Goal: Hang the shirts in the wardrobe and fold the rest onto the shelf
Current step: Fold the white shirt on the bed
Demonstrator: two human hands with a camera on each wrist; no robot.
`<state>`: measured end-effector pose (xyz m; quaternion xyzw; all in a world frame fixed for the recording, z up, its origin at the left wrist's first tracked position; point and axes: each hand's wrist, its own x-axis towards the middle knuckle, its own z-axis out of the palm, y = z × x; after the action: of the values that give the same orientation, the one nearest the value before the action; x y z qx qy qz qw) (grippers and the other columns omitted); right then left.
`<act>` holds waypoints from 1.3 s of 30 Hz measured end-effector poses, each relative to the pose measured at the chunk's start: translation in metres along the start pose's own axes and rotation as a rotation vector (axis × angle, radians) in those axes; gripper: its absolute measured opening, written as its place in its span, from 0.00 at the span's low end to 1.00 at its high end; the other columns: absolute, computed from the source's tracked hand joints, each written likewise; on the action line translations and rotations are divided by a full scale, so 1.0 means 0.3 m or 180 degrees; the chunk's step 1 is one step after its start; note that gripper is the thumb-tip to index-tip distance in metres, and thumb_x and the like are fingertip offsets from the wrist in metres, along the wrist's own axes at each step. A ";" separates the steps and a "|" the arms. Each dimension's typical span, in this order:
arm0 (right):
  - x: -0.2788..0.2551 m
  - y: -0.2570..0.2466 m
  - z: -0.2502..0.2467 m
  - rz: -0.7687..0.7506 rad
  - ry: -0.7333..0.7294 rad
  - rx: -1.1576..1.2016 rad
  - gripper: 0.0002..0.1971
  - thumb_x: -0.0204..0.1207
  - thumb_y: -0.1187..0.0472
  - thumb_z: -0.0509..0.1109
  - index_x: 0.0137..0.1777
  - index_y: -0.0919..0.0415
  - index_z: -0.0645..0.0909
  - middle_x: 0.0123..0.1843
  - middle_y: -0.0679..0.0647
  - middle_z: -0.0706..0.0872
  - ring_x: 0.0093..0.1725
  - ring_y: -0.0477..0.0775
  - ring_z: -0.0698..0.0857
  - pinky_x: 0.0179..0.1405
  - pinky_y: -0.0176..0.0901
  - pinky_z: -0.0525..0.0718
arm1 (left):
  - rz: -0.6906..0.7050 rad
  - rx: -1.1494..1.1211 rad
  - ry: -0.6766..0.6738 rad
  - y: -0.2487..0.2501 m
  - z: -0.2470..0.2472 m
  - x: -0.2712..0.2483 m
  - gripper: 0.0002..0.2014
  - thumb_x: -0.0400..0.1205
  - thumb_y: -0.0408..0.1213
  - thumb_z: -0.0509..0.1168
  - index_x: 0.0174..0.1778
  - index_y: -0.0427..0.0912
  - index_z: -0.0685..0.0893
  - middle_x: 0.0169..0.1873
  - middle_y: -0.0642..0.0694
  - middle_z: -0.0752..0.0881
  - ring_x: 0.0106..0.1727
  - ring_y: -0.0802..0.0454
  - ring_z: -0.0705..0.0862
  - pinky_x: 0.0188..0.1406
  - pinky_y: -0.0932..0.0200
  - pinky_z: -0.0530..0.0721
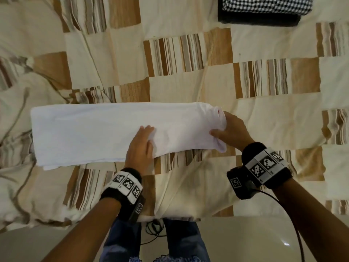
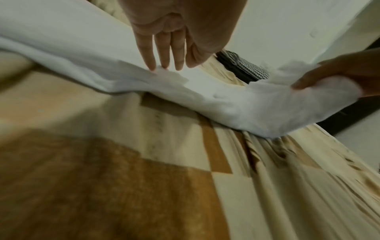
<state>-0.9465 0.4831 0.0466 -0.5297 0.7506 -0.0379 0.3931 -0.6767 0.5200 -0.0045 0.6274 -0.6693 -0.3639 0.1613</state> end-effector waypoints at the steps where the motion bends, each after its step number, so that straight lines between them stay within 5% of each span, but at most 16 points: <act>1: -0.012 -0.044 -0.004 -0.0077 0.0004 0.0050 0.24 0.72 0.57 0.75 0.66 0.64 0.75 0.59 0.58 0.83 0.57 0.59 0.81 0.53 0.44 0.73 | -0.0102 -0.0050 0.0089 -0.025 -0.032 -0.003 0.19 0.85 0.29 0.55 0.72 0.38 0.74 0.71 0.40 0.76 0.75 0.45 0.71 0.75 0.62 0.61; 3: -0.036 -0.153 0.015 -0.0236 0.0030 0.0352 0.25 0.71 0.59 0.75 0.67 0.64 0.74 0.57 0.54 0.81 0.55 0.53 0.78 0.50 0.39 0.71 | -0.0223 -0.0100 0.0226 -0.077 -0.091 -0.012 0.18 0.83 0.25 0.57 0.69 0.37 0.77 0.66 0.40 0.80 0.68 0.45 0.76 0.69 0.66 0.65; 7: -0.074 -0.403 0.182 -0.0449 -0.0083 0.0738 0.22 0.71 0.63 0.74 0.62 0.69 0.73 0.49 0.55 0.76 0.47 0.54 0.75 0.35 0.36 0.68 | -0.0272 -0.0148 0.0434 -0.156 -0.200 -0.031 0.18 0.80 0.21 0.58 0.65 0.37 0.79 0.61 0.41 0.84 0.61 0.42 0.81 0.65 0.50 0.78; 9: -0.083 -0.494 0.304 -0.0391 -0.0324 0.1116 0.23 0.71 0.59 0.76 0.60 0.69 0.72 0.46 0.56 0.77 0.46 0.58 0.79 0.42 0.38 0.76 | -0.0322 -0.0189 0.0543 -0.183 -0.238 -0.039 0.18 0.80 0.21 0.58 0.65 0.35 0.79 0.60 0.40 0.84 0.60 0.41 0.81 0.63 0.47 0.79; 11: -0.084 -0.539 0.395 -0.0108 -0.0606 0.1548 0.27 0.70 0.53 0.78 0.62 0.66 0.72 0.48 0.56 0.79 0.51 0.60 0.83 0.52 0.53 0.84 | -0.0370 -0.0177 0.0623 -0.205 -0.255 -0.048 0.17 0.81 0.21 0.57 0.66 0.34 0.78 0.61 0.38 0.83 0.62 0.40 0.80 0.65 0.47 0.77; 13: -0.085 -0.543 0.429 -0.0155 -0.0451 0.1523 0.25 0.72 0.52 0.76 0.63 0.64 0.74 0.50 0.57 0.82 0.50 0.58 0.85 0.53 0.51 0.84 | -0.0359 -0.0054 0.0658 -0.213 -0.258 -0.053 0.17 0.82 0.23 0.57 0.67 0.34 0.76 0.64 0.38 0.80 0.65 0.40 0.77 0.69 0.57 0.70; 16: -0.073 -0.482 0.406 -0.0843 0.0347 0.1039 0.13 0.77 0.59 0.70 0.57 0.66 0.80 0.51 0.59 0.86 0.47 0.56 0.85 0.50 0.44 0.82 | -0.0230 0.0061 0.0603 -0.184 -0.243 -0.048 0.18 0.84 0.26 0.56 0.70 0.33 0.74 0.70 0.36 0.75 0.72 0.40 0.71 0.73 0.64 0.61; 19: -0.027 -0.392 0.393 -0.1492 0.0864 -0.0053 0.16 0.81 0.63 0.61 0.64 0.70 0.78 0.62 0.65 0.83 0.62 0.62 0.82 0.65 0.48 0.77 | 0.0191 0.0577 0.0175 -0.111 -0.180 -0.025 0.21 0.86 0.30 0.52 0.76 0.33 0.67 0.77 0.35 0.67 0.80 0.38 0.62 0.80 0.46 0.56; 22: 0.047 -0.319 0.437 -0.2141 0.0238 -0.1580 0.29 0.81 0.52 0.50 0.72 0.73 0.71 0.72 0.71 0.75 0.72 0.70 0.75 0.70 0.67 0.72 | 0.0381 0.1785 -0.0576 -0.107 -0.096 0.009 0.28 0.86 0.44 0.45 0.81 0.34 0.55 0.81 0.36 0.56 0.82 0.39 0.53 0.79 0.39 0.50; 24: 0.096 -0.256 0.449 -0.2085 -0.0150 -0.2235 0.38 0.82 0.38 0.39 0.79 0.69 0.62 0.80 0.67 0.65 0.78 0.67 0.66 0.75 0.71 0.64 | 0.0288 0.2190 -0.0860 -0.142 -0.070 0.025 0.31 0.86 0.48 0.45 0.82 0.35 0.48 0.82 0.38 0.49 0.83 0.43 0.48 0.79 0.37 0.47; 27: 0.162 -0.194 0.364 -0.1066 0.0128 -0.2122 0.41 0.79 0.35 0.37 0.83 0.65 0.46 0.84 0.63 0.49 0.83 0.63 0.49 0.78 0.67 0.41 | 0.0261 0.2330 -0.1008 -0.139 -0.095 0.034 0.29 0.88 0.45 0.46 0.82 0.36 0.46 0.83 0.41 0.46 0.84 0.47 0.45 0.78 0.37 0.46; 30: 0.200 -0.178 0.228 -0.0911 0.0436 -0.1294 0.32 0.82 0.42 0.44 0.79 0.63 0.63 0.76 0.64 0.71 0.76 0.62 0.68 0.78 0.65 0.53 | 0.0247 0.1389 -0.0256 -0.102 -0.141 0.022 0.22 0.84 0.37 0.54 0.74 0.36 0.71 0.74 0.38 0.73 0.74 0.41 0.71 0.72 0.38 0.63; 31: 0.207 -0.184 0.192 -0.1158 0.0434 -0.0977 0.30 0.82 0.44 0.47 0.74 0.63 0.70 0.68 0.63 0.80 0.68 0.62 0.77 0.73 0.58 0.64 | 0.0299 0.1044 0.0204 -0.083 -0.146 0.007 0.19 0.80 0.38 0.55 0.65 0.38 0.80 0.62 0.39 0.82 0.63 0.39 0.80 0.64 0.42 0.72; 33: 0.234 -0.206 0.146 -0.1555 0.0190 -0.0747 0.22 0.82 0.51 0.54 0.67 0.63 0.78 0.58 0.61 0.87 0.56 0.62 0.84 0.57 0.47 0.75 | 0.0322 0.0702 0.0683 -0.018 -0.120 -0.034 0.15 0.77 0.43 0.55 0.50 0.43 0.84 0.46 0.45 0.86 0.47 0.42 0.83 0.47 0.51 0.77; 35: 0.283 -0.243 0.125 -0.1567 -0.0276 -0.0782 0.15 0.83 0.58 0.60 0.65 0.63 0.79 0.57 0.61 0.86 0.55 0.61 0.83 0.54 0.48 0.77 | -0.0006 0.0466 0.0491 0.075 -0.052 -0.064 0.09 0.77 0.45 0.60 0.41 0.44 0.82 0.38 0.48 0.85 0.40 0.45 0.82 0.37 0.53 0.77; 39: 0.375 -0.264 0.110 -0.1447 -0.0863 -0.0612 0.06 0.79 0.64 0.66 0.49 0.64 0.84 0.43 0.59 0.87 0.41 0.52 0.84 0.48 0.46 0.82 | -0.1906 -0.0736 0.0111 0.217 0.151 -0.075 0.12 0.77 0.50 0.68 0.34 0.45 0.85 0.31 0.50 0.85 0.35 0.51 0.80 0.37 0.61 0.74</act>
<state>-0.8797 0.3677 -0.0005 -0.7196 0.5532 0.0175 0.4193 -0.7504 0.5511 0.0149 0.7801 -0.4063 -0.4580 0.1287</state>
